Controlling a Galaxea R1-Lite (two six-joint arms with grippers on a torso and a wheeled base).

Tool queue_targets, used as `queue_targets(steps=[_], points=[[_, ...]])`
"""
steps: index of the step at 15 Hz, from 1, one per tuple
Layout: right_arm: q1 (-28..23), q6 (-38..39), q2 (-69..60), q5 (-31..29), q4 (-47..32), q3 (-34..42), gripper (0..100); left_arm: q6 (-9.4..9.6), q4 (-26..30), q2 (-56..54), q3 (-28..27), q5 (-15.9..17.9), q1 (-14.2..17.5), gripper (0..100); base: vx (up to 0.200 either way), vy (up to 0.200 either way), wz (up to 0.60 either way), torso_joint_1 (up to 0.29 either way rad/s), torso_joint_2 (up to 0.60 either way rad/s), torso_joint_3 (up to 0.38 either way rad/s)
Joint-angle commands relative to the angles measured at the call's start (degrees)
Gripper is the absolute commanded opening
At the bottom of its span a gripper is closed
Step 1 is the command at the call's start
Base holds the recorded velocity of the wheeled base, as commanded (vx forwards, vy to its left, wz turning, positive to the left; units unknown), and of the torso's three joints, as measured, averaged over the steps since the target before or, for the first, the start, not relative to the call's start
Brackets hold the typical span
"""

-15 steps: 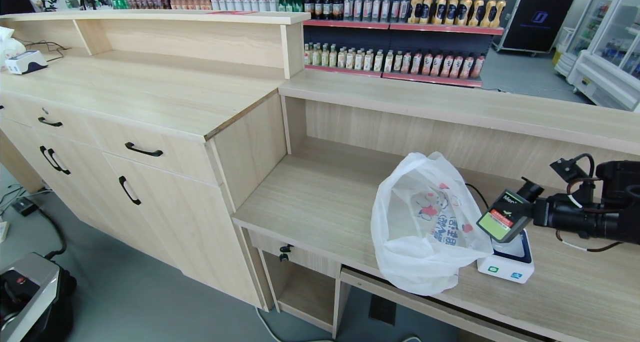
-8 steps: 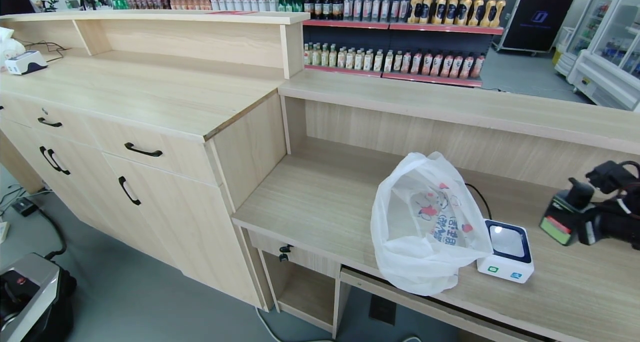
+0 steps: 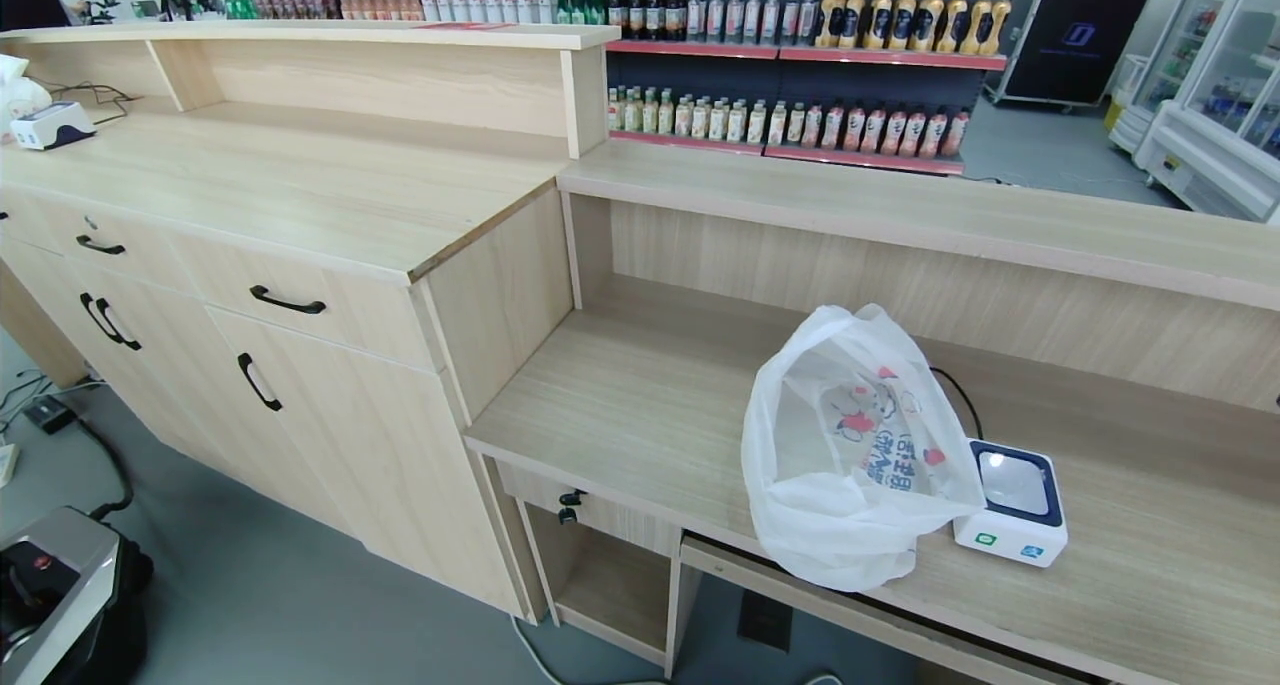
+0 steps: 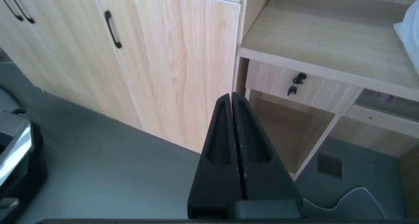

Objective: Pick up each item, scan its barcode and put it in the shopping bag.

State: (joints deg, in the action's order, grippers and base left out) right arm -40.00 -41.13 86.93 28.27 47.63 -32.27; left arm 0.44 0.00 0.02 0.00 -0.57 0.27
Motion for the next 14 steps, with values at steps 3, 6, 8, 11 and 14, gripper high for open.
queue_targets(steps=[3,6,8,11,14], points=[[12.58,9.05,0.87,-11.13,2.29,-3.06,0,0.00,0.00,-0.02,0.00,-0.04,0.00,0,0.000,0.000,0.60,0.002,0.00,0.001],[26.29,13.27,3.16,-26.07,2.73,-4.82,0,0.00,0.00,-0.02,0.00,-0.04,0.00,0,0.000,0.000,0.60,0.004,0.00,0.001],[31.30,19.42,7.46,-26.95,2.73,-4.65,0,0.00,0.00,-0.02,0.00,-0.04,0.00,0,0.000,0.000,0.30,0.006,0.00,0.001],[31.47,22.50,14.49,-27.04,2.73,-3.42,0,0.00,0.00,-0.02,0.00,-0.04,0.00,0,0.000,0.000,0.00,0.000,0.00,0.000],[31.30,25.05,19.68,-27.13,2.73,-3.68,0,0.00,0.00,-0.02,0.00,-0.04,0.00,0,0.000,0.000,0.00,0.000,0.00,0.000]])
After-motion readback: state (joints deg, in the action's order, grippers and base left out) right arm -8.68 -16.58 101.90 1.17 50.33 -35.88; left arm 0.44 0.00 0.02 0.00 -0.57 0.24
